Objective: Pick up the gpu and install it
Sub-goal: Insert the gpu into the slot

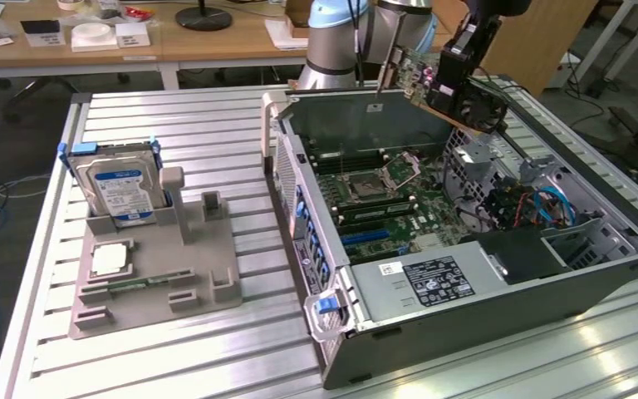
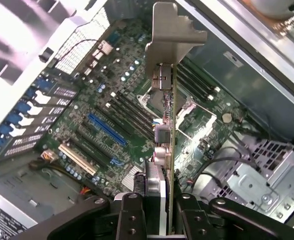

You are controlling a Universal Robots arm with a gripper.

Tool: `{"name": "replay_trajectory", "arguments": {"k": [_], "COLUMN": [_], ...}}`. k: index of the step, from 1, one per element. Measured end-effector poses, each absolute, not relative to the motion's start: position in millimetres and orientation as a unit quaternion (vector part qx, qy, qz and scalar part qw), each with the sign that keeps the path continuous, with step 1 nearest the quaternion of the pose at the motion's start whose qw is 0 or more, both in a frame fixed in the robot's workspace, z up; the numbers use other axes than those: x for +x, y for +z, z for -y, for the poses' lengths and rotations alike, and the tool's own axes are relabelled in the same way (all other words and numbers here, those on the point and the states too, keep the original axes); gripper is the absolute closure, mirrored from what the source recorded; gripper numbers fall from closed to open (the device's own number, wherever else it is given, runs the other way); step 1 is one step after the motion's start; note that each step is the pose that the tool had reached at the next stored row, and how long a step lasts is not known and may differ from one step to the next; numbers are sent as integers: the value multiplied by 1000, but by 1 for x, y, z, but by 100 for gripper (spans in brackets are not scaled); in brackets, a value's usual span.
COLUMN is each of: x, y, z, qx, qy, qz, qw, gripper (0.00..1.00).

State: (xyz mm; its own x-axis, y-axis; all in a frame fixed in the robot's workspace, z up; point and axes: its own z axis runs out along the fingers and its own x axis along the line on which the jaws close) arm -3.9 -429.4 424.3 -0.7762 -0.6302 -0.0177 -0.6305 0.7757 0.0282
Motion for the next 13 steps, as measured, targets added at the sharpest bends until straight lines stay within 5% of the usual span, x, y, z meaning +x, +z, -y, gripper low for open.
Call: {"name": "replay_trajectory", "arguments": {"k": [13], "x": [-4], "y": [424], "z": [429], "qx": [-433], "qy": [17], "qz": [-901], "qw": [2], "gripper": [72]}}
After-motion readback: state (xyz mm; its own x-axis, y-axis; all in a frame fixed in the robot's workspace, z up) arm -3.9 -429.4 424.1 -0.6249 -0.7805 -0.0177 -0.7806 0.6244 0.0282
